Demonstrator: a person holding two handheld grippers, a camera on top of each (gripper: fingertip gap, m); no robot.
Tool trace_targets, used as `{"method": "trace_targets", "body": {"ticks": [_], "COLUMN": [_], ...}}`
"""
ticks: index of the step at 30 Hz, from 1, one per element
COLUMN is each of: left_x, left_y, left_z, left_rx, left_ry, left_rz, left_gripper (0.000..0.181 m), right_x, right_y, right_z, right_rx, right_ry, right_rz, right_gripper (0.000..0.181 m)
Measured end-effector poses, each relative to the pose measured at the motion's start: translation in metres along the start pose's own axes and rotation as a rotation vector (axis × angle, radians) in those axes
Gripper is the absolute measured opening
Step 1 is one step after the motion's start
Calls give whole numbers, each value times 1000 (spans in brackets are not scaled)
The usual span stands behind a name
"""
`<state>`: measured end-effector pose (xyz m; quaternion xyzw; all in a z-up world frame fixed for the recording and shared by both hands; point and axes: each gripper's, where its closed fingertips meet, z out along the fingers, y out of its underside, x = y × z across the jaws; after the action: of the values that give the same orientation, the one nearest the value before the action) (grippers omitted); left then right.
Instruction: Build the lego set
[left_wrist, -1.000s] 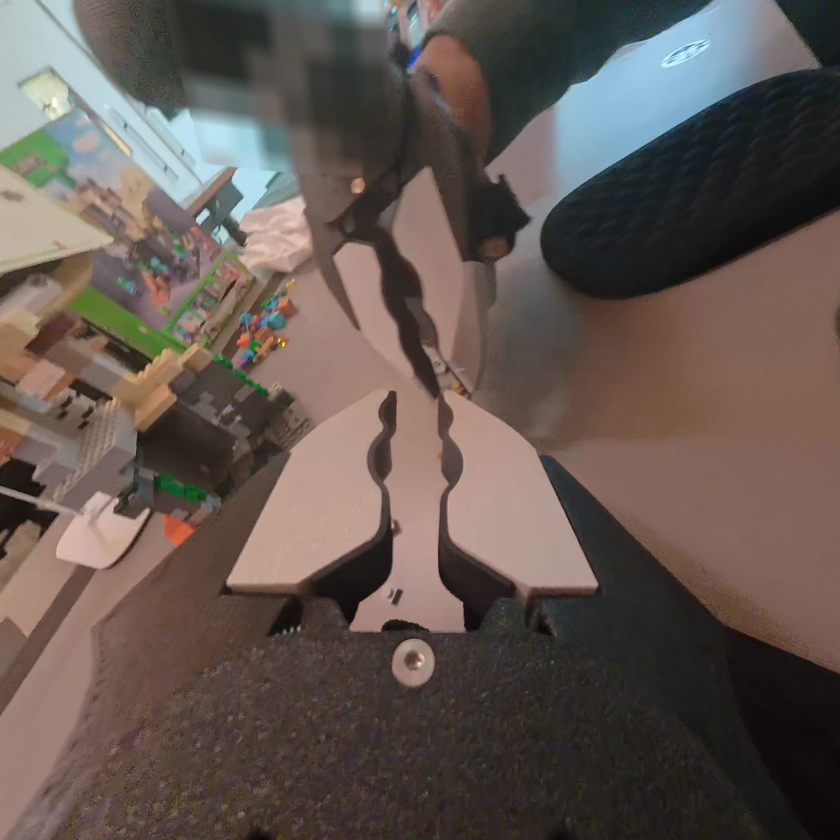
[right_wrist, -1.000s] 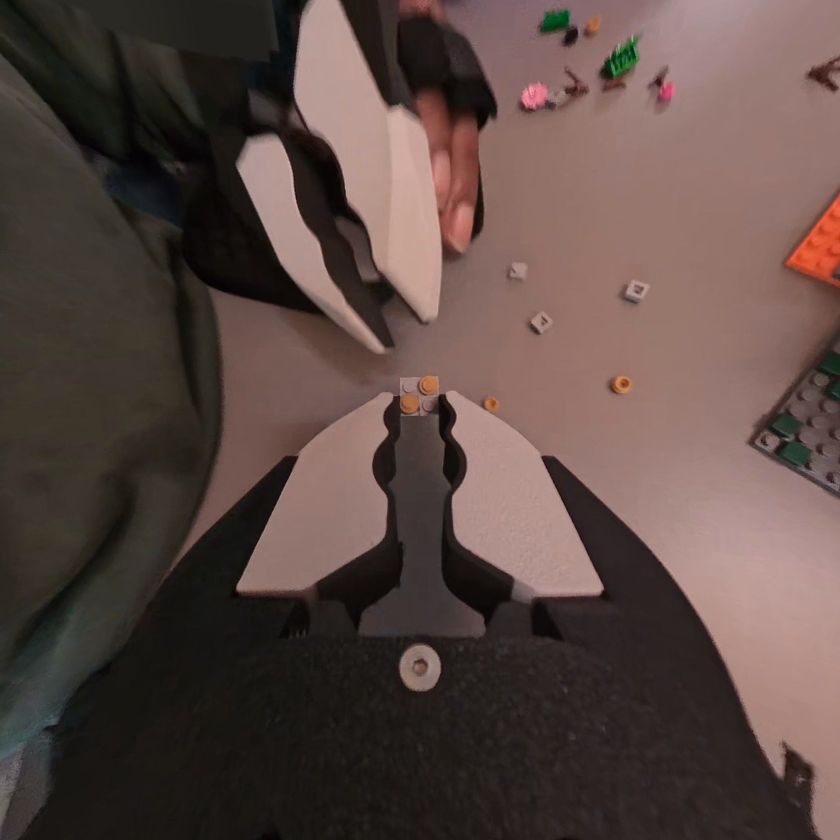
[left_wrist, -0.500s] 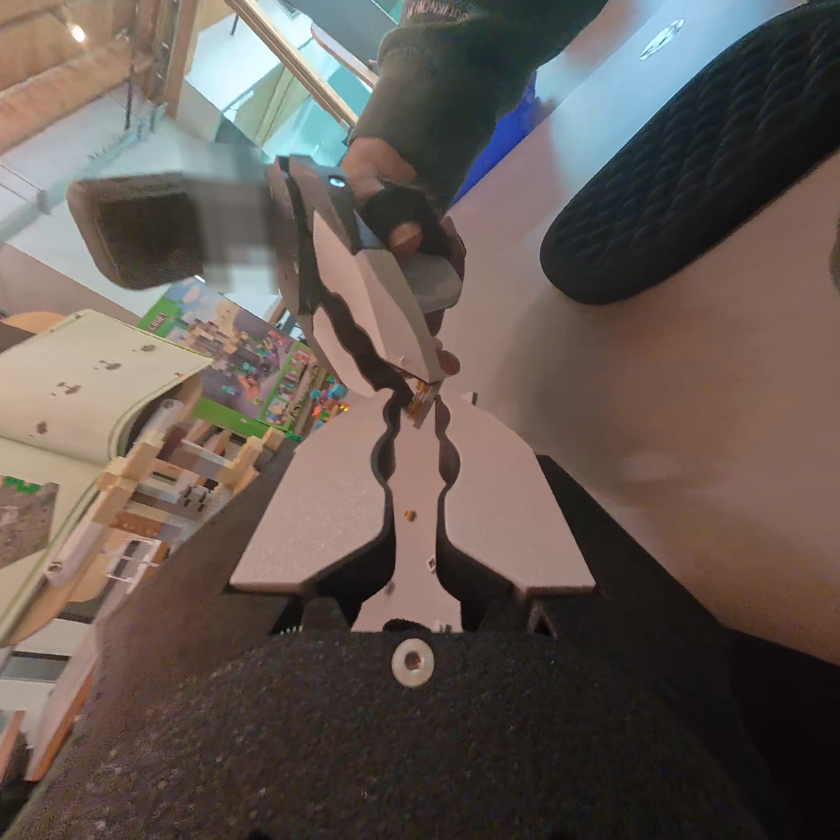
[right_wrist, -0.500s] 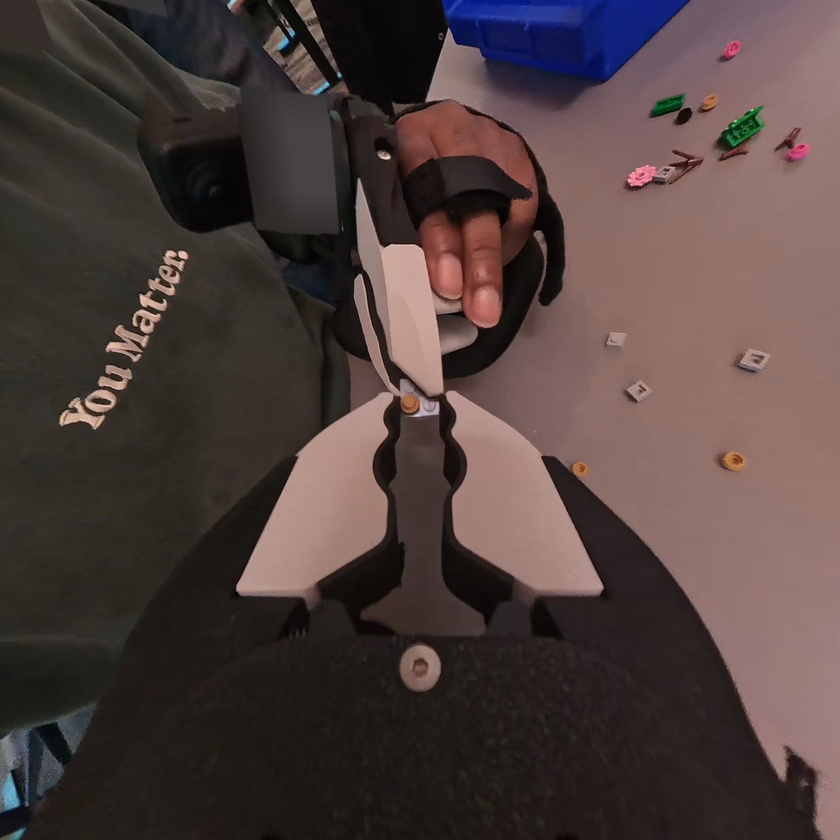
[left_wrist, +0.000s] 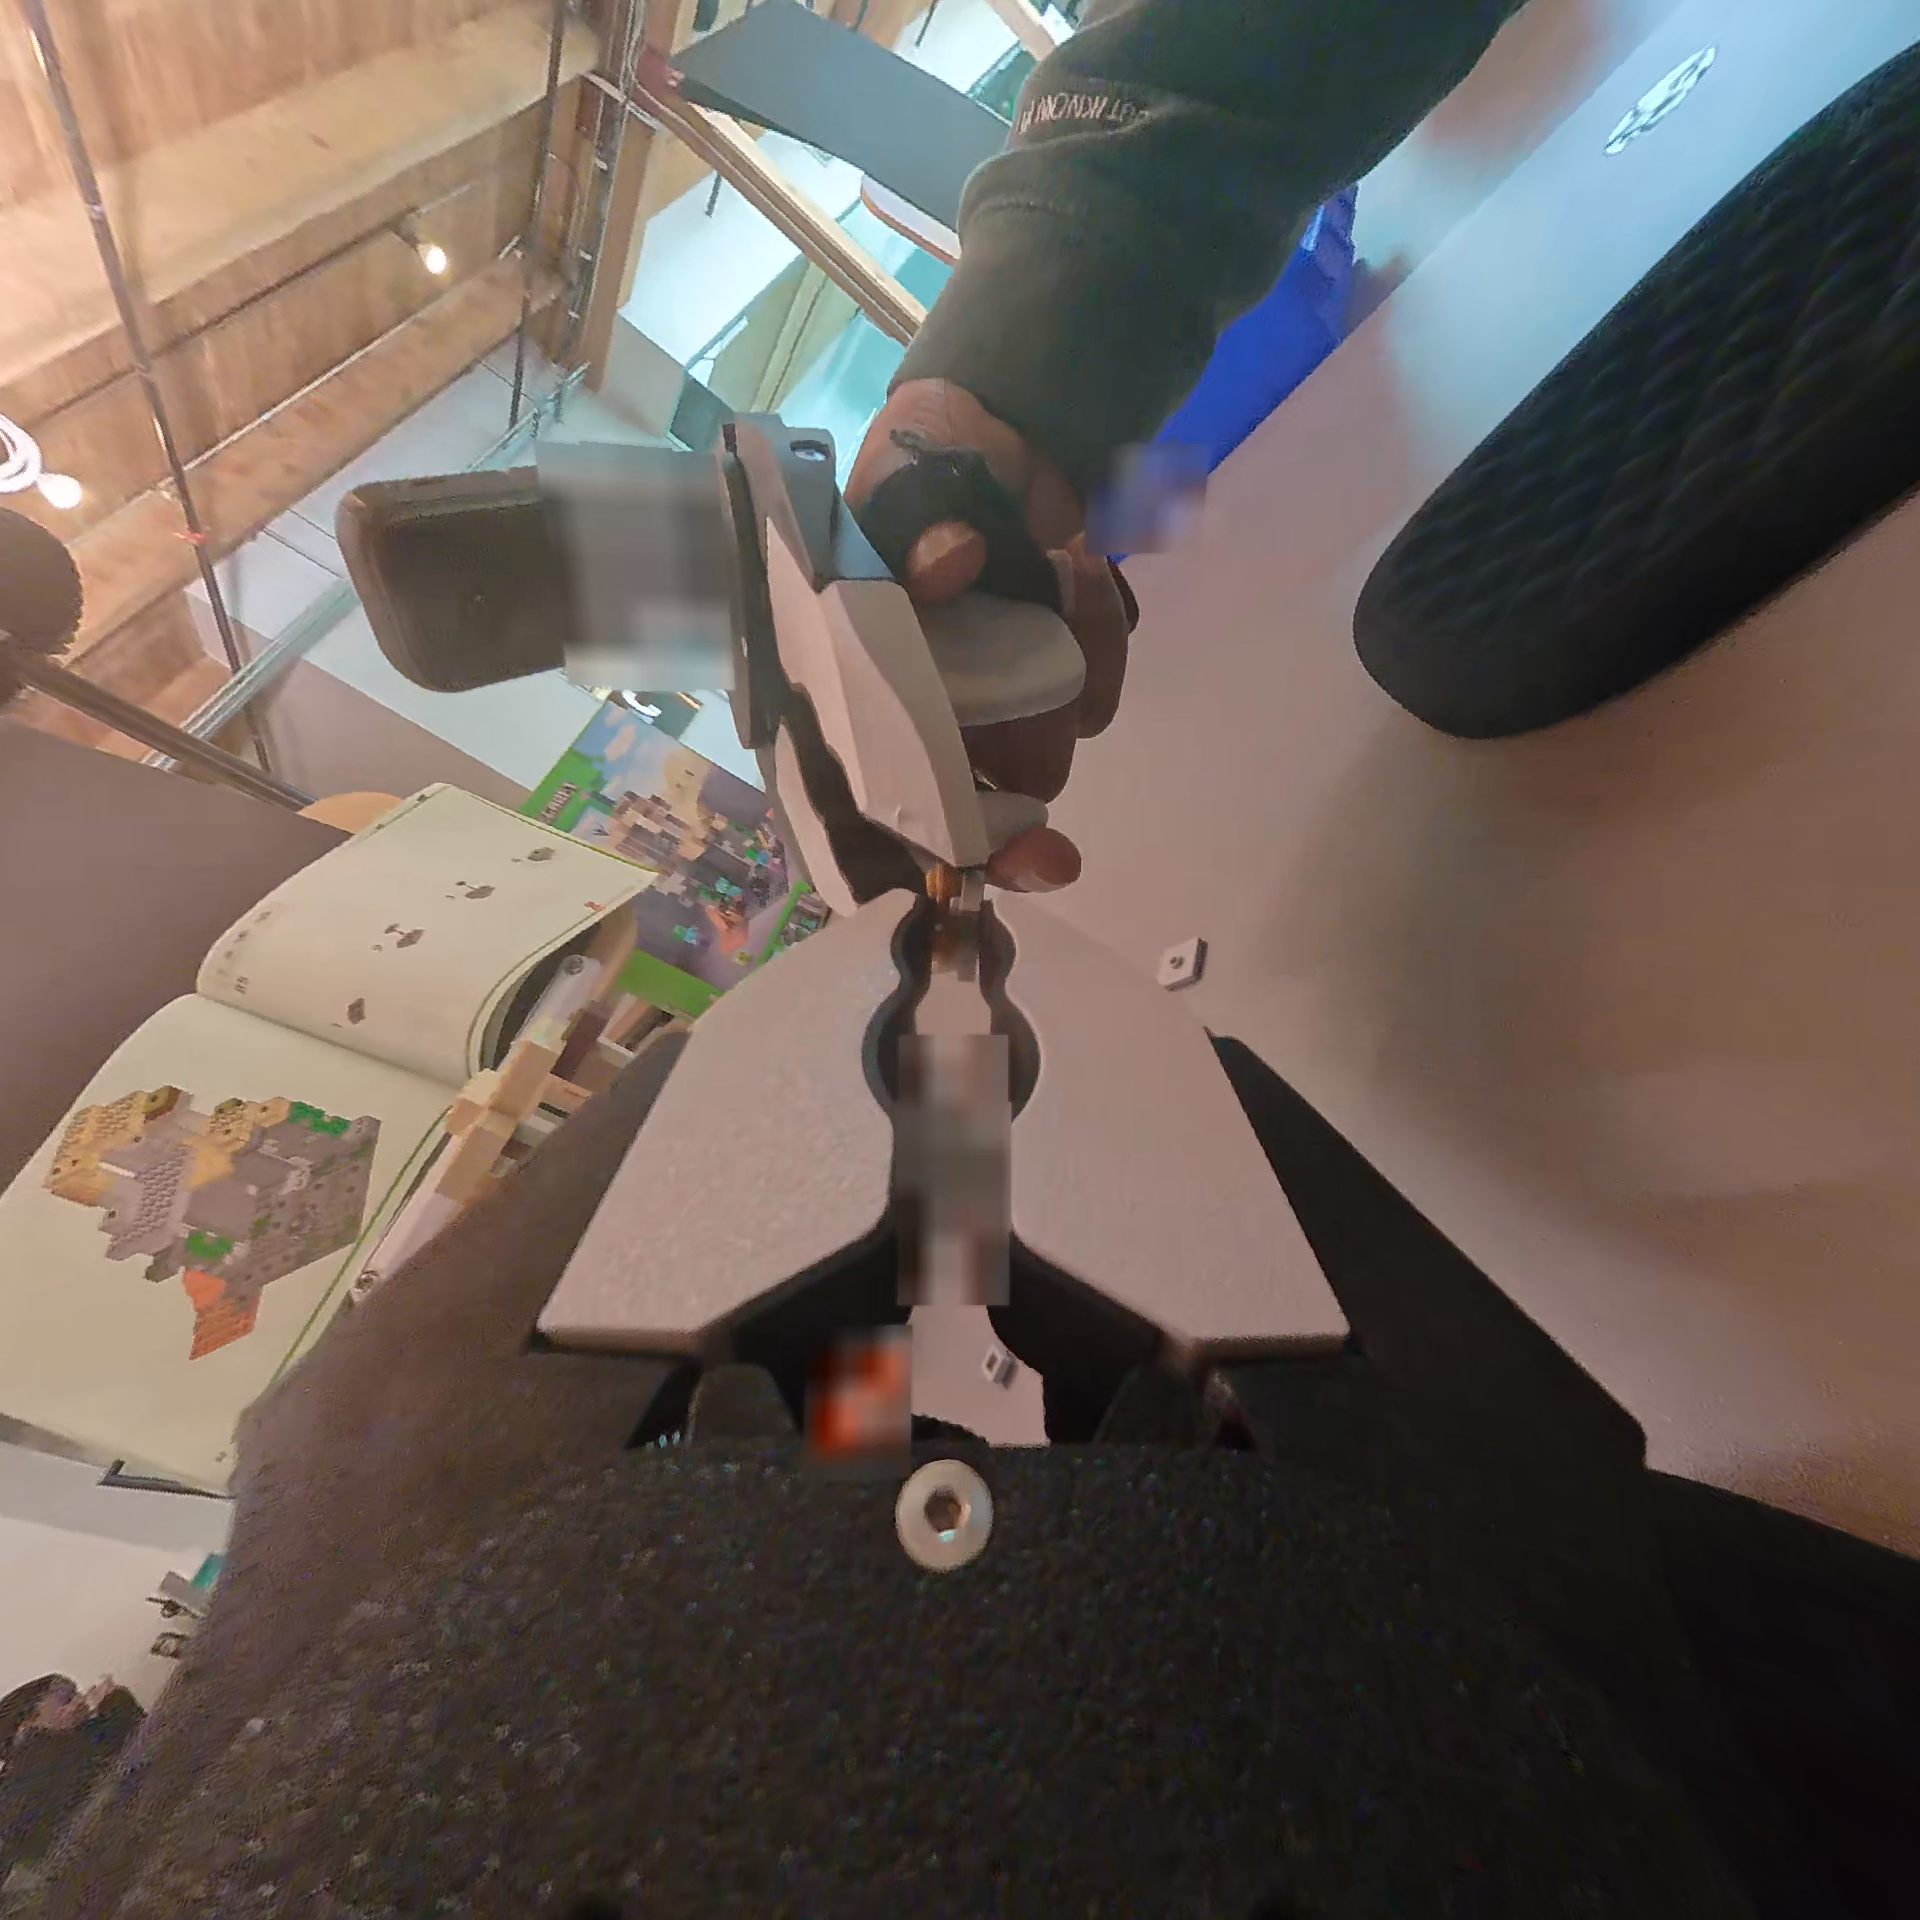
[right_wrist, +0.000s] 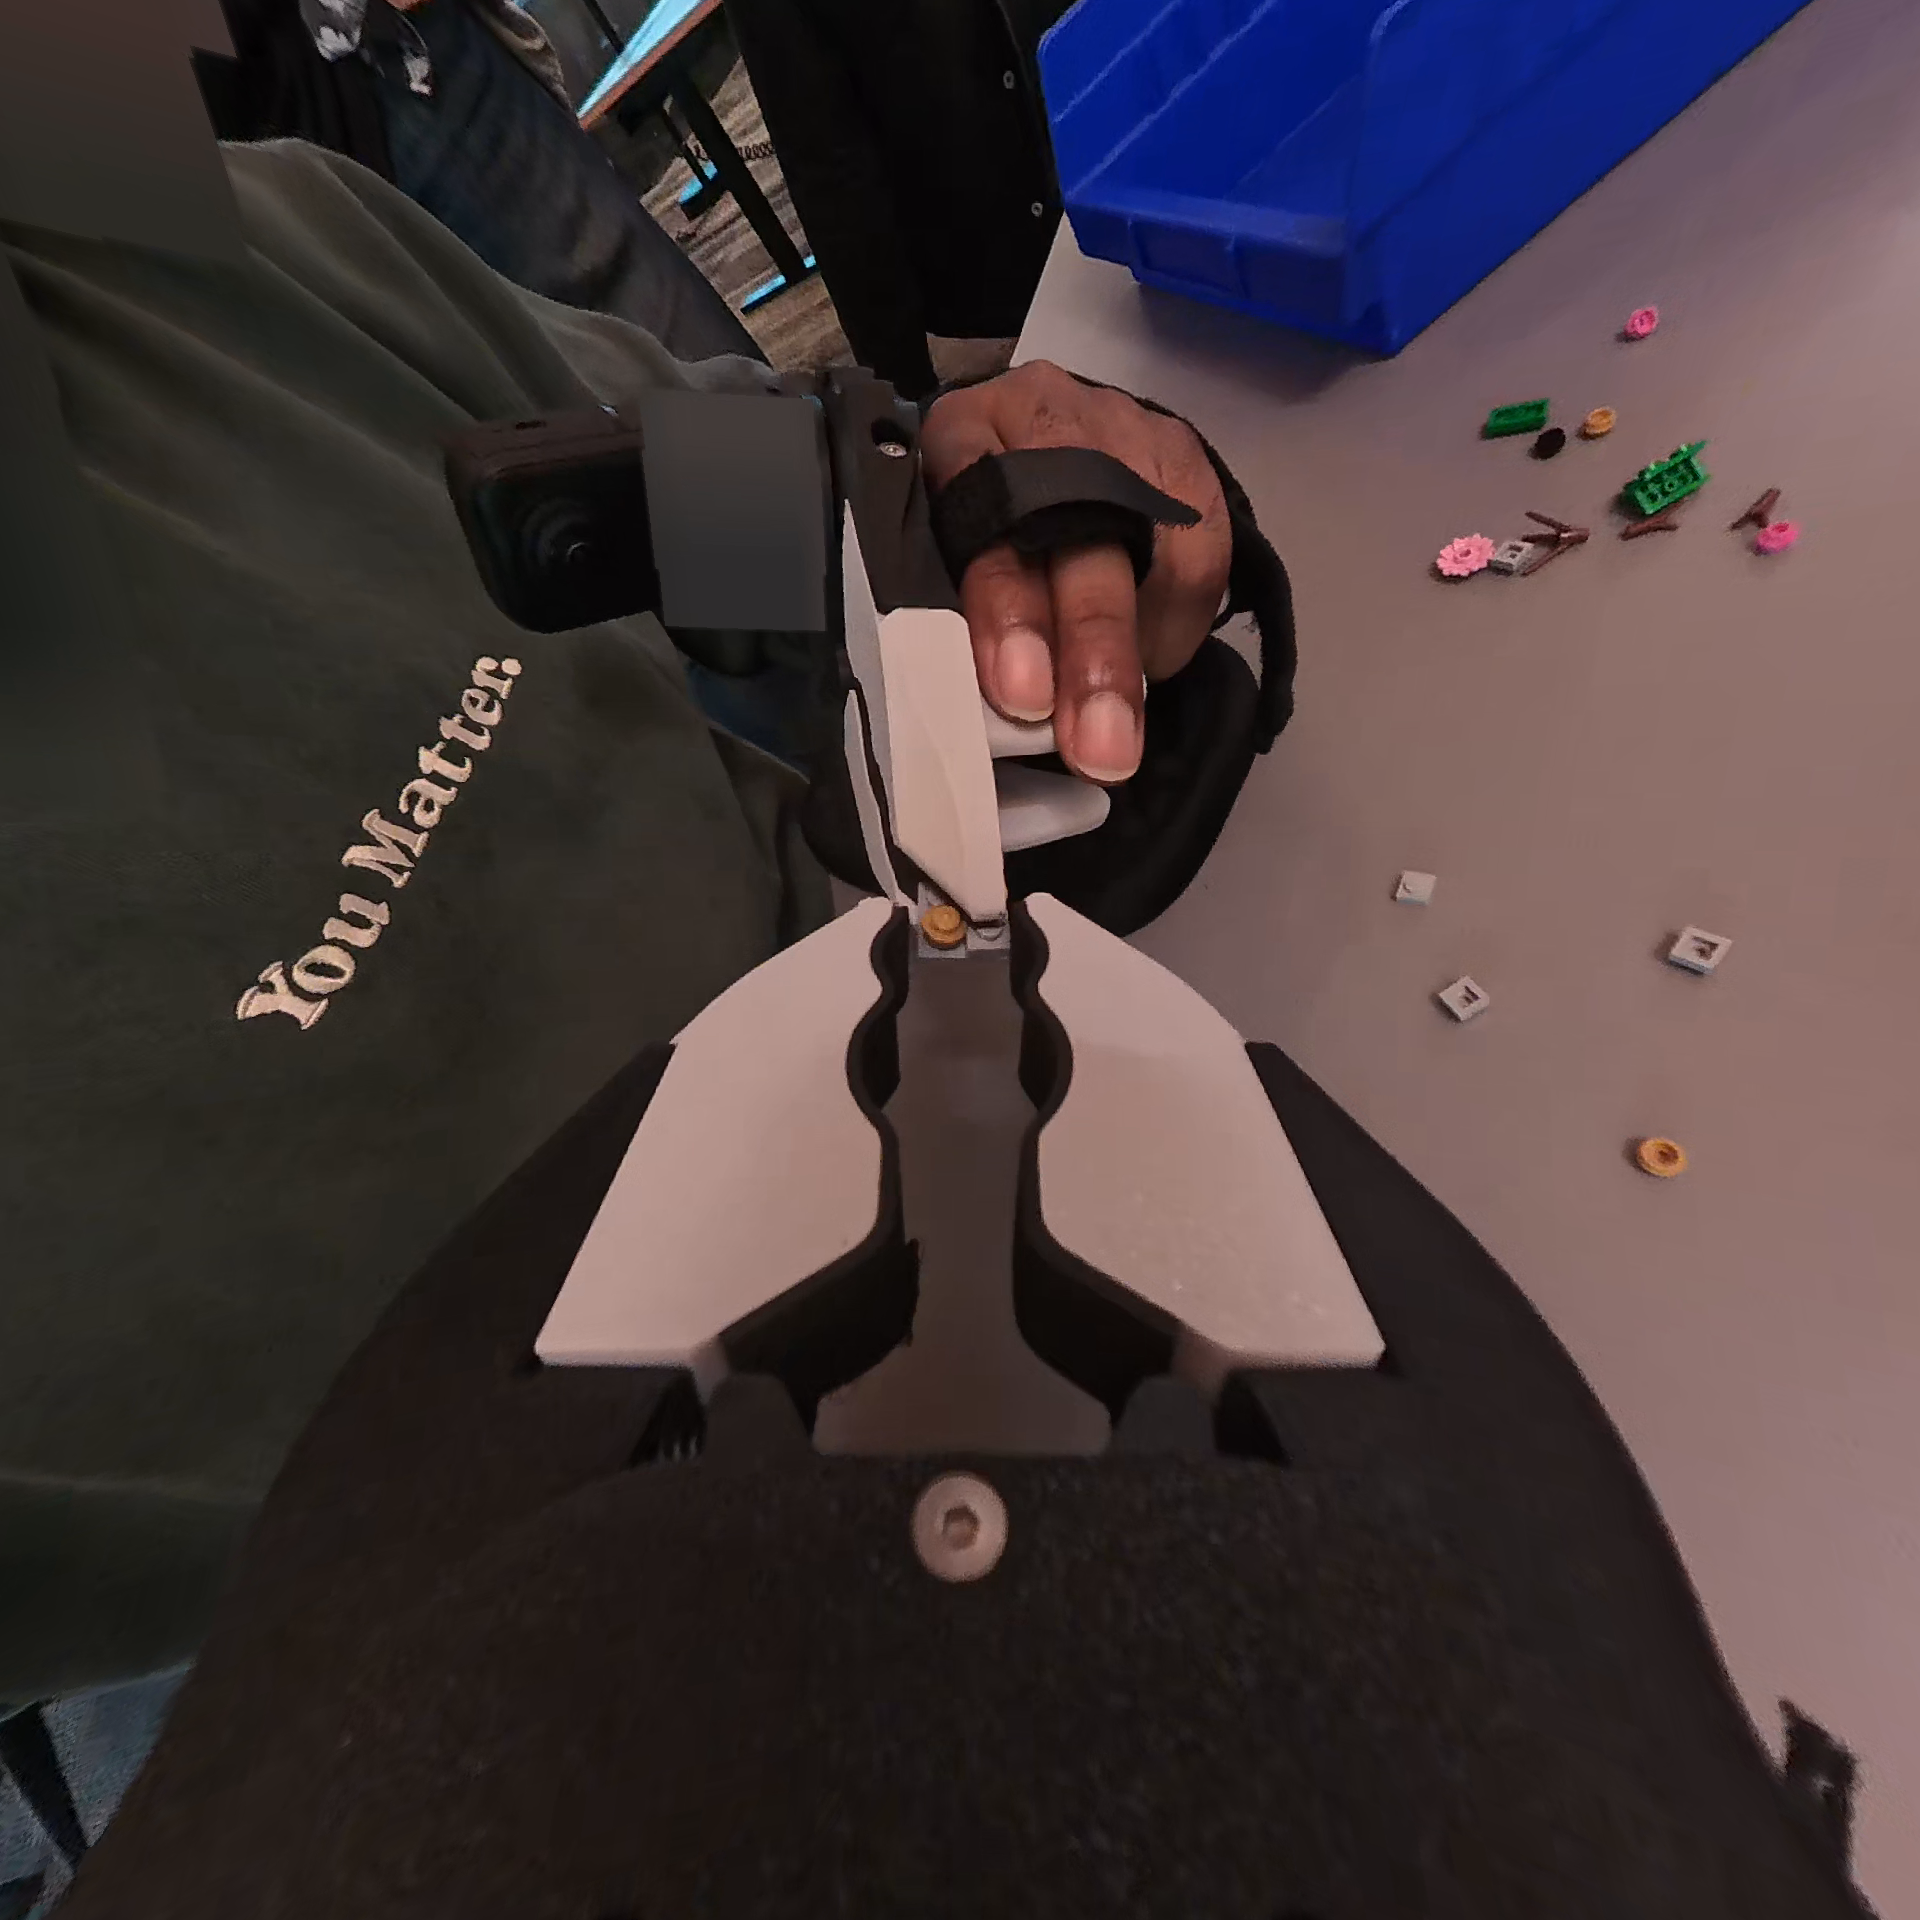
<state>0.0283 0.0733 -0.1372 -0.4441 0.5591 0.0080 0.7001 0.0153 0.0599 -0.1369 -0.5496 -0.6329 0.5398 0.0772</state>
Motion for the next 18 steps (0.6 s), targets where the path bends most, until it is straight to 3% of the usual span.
{"method": "trace_targets", "body": {"ticks": [7,18], "left_x": [-3,-6], "left_y": [-2,4], "left_z": [-1,-1], "left_rx": [6,-9], "left_ry": [-17,-6], "left_rz": [10,-63], "left_gripper": [8,7], "right_x": [-2,12], "right_y": [-2,4], "right_z": [-1,-16], "right_rx": [3,-75], "right_ry": [34,444], "right_rz": [-53,-456], "right_gripper": [21,23]}}
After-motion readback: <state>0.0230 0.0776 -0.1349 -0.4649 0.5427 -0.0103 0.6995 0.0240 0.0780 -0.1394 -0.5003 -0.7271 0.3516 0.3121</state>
